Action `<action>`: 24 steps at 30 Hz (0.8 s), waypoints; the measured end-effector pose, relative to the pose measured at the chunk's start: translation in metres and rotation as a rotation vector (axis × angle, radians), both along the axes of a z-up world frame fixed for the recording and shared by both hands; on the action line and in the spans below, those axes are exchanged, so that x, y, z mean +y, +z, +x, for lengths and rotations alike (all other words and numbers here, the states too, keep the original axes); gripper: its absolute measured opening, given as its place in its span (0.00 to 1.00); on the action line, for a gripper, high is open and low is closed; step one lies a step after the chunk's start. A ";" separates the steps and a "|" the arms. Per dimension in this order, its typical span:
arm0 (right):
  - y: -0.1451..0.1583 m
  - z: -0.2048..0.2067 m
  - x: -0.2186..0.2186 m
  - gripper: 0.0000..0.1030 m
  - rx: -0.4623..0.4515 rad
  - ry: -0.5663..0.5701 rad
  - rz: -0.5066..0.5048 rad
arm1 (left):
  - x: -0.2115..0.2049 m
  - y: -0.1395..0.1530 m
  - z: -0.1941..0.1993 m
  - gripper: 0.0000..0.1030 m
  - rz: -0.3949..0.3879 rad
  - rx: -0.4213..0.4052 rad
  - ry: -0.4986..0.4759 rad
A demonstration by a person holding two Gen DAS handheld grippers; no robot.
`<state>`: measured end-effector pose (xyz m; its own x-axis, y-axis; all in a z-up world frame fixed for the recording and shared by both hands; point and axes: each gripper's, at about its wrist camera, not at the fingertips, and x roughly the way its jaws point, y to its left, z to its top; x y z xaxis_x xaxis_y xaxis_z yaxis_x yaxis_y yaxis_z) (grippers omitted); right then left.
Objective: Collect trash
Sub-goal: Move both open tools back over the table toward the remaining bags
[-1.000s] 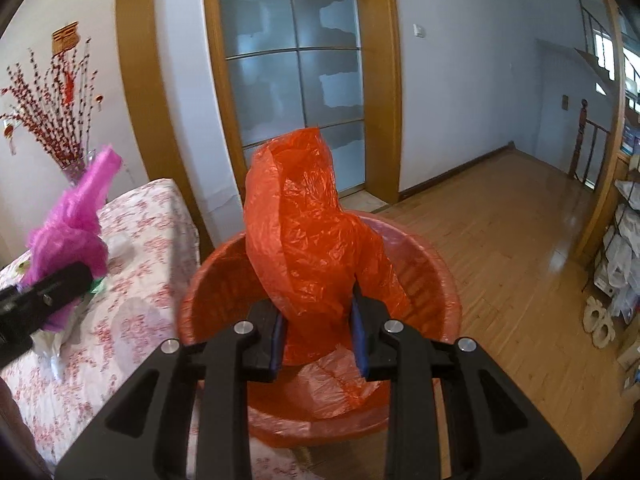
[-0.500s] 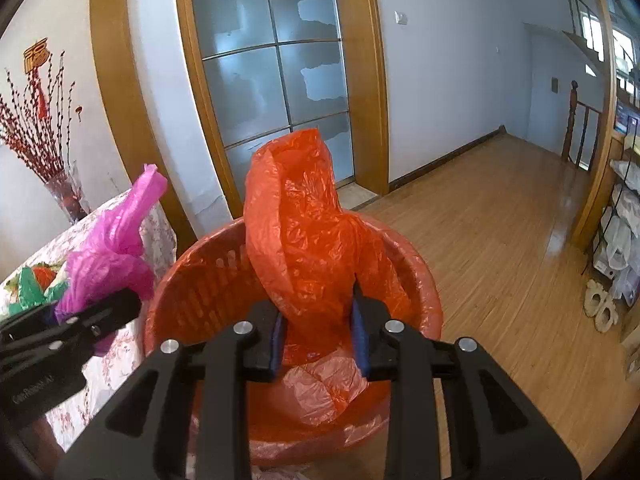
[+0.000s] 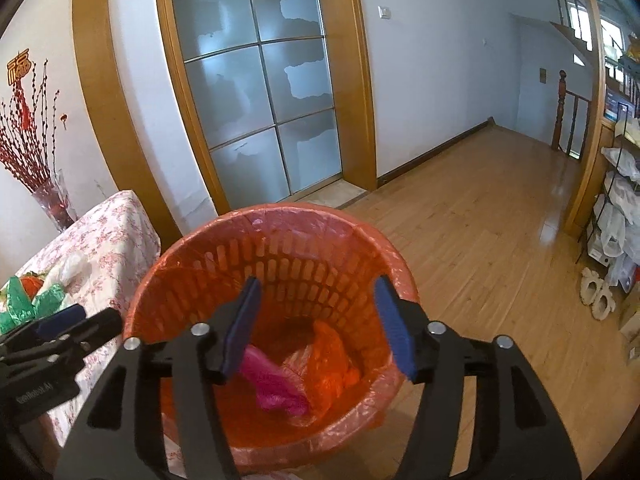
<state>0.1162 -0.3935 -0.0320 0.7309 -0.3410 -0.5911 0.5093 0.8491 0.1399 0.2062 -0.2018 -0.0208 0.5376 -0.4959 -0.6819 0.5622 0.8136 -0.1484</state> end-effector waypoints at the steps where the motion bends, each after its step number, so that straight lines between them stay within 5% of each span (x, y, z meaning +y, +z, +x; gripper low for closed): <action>1: 0.000 -0.002 0.003 0.60 0.002 0.001 -0.004 | 0.006 0.001 -0.002 0.74 0.006 -0.007 0.010; 24: 0.022 -0.002 0.104 0.61 -0.004 0.227 -0.037 | 0.147 0.048 -0.036 0.74 -0.004 -0.163 0.301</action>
<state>0.1142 -0.2895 -0.0103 0.7938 -0.1888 -0.5781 0.3041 0.9464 0.1085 0.1697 -0.0547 0.0268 0.7622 -0.3011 -0.5731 0.3137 0.9462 -0.0799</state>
